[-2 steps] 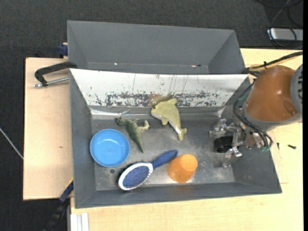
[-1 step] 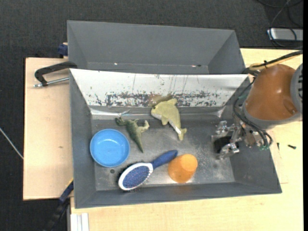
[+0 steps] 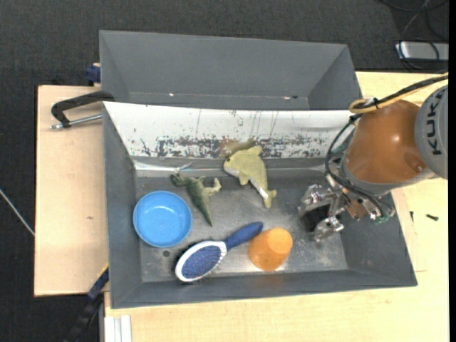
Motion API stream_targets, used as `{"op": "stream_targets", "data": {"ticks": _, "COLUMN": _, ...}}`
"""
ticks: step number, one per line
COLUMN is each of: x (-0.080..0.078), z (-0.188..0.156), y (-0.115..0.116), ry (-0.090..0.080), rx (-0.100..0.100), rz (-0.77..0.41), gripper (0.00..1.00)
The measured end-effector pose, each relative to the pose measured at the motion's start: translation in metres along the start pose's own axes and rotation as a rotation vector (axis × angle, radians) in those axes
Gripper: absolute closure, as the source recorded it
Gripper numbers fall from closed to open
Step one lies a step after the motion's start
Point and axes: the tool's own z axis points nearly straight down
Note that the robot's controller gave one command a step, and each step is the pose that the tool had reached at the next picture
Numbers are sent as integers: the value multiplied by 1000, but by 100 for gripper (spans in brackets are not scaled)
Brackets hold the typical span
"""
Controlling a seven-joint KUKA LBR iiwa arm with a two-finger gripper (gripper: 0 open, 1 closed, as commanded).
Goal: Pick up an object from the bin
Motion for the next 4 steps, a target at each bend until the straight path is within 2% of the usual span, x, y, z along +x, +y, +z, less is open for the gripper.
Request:
{"op": "stream_targets", "data": {"ticks": 1, "x": -67, "z": -1, "y": 37, "ry": 0, "rx": 0, "rz": -723, "gripper": 100}}
{"op": "stream_targets", "data": {"ticks": 2, "x": -96, "z": -7, "y": 71, "ry": -1, "rx": -10, "rz": -647, "gripper": 100}}
{"op": "stream_targets", "data": {"ticks": 3, "x": -104, "z": -108, "y": 77, "ry": -5, "rx": -3, "rz": -564, "gripper": 100}}
{"op": "stream_targets", "data": {"ticks": 4, "x": -102, "z": -64, "y": 83, "ry": 7, "rx": -14, "rz": -618, "gripper": 100}}
